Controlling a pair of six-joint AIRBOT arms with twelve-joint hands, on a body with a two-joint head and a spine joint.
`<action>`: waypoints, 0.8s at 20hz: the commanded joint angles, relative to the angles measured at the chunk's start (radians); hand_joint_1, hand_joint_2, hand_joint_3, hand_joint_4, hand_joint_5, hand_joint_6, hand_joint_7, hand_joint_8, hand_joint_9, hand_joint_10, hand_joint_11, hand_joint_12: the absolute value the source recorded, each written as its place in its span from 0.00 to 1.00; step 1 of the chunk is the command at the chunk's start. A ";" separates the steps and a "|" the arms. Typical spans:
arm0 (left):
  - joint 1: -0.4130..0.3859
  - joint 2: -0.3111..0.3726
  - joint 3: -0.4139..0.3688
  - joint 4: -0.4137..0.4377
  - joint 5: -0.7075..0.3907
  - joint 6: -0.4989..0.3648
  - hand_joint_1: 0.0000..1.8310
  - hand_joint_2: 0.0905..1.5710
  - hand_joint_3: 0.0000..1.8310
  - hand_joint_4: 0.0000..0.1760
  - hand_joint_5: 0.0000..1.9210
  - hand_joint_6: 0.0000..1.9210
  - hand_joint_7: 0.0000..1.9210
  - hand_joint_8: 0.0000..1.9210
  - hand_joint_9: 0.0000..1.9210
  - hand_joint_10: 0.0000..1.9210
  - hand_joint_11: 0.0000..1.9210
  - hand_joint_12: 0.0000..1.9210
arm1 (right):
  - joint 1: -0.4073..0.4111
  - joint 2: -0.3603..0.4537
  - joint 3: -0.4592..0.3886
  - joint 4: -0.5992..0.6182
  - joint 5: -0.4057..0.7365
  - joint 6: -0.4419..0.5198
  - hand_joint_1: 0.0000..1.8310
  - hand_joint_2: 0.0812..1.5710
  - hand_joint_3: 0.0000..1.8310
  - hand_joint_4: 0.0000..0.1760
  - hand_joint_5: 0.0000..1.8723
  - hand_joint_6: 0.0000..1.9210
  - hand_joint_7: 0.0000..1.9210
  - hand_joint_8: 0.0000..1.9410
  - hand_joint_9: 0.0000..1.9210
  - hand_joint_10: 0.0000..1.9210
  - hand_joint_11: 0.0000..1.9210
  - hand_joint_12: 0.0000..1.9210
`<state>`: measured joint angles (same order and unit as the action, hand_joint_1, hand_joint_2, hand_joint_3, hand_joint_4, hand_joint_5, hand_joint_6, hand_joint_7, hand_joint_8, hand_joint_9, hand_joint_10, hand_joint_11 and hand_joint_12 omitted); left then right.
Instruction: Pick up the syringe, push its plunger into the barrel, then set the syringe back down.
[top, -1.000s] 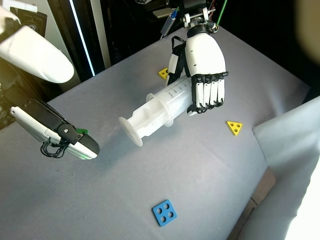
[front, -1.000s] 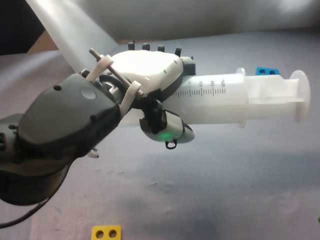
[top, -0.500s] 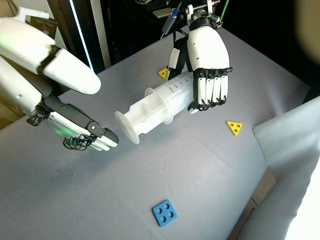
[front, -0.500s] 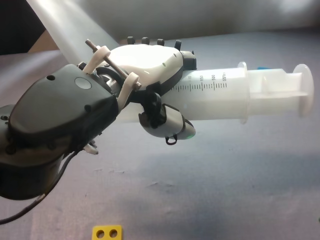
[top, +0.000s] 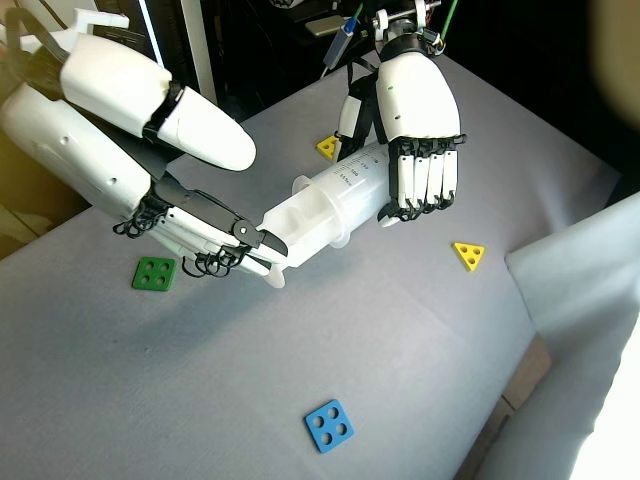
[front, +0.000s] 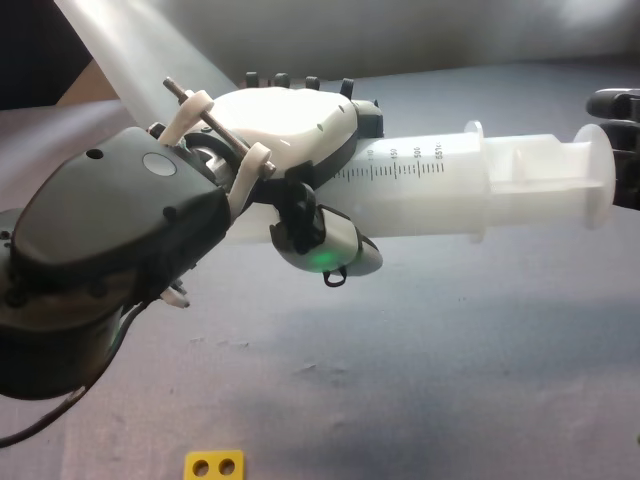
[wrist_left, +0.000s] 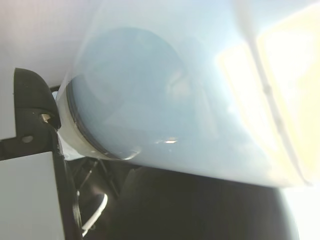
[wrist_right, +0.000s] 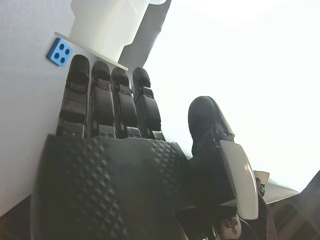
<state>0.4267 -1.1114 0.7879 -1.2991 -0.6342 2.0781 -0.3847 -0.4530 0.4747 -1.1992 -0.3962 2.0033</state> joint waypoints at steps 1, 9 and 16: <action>-0.025 0.000 -0.008 0.062 -0.029 -0.007 0.71 0.83 0.00 0.00 0.33 0.77 0.29 0.88 0.26 0.90 0.16 0.89 | 0.014 -0.011 -0.005 -0.025 0.055 0.008 0.00 0.87 0.00 0.00 0.11 0.00 0.07 0.00 0.05 0.00 0.00 0.20; -0.033 0.000 -0.010 0.050 -0.029 0.007 0.71 0.83 0.00 0.00 0.33 0.79 0.30 0.87 0.27 0.89 0.16 0.87 | 0.078 -0.097 -0.009 -0.021 0.038 -0.001 0.00 0.86 0.00 0.00 0.11 0.01 0.07 0.00 0.04 0.00 0.00 0.15; -0.035 0.000 -0.012 0.050 -0.029 0.009 0.71 0.83 0.00 0.00 0.33 0.79 0.30 0.86 0.26 0.89 0.16 0.86 | 0.098 -0.182 -0.031 -0.021 0.003 -0.015 0.00 0.86 0.00 0.00 0.11 0.00 0.07 0.00 0.05 0.00 0.00 0.16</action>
<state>0.4183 -1.1004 0.7841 -1.3411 -0.6811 2.1094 -0.3042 -0.6189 0.4671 -1.1885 -0.5568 1.9820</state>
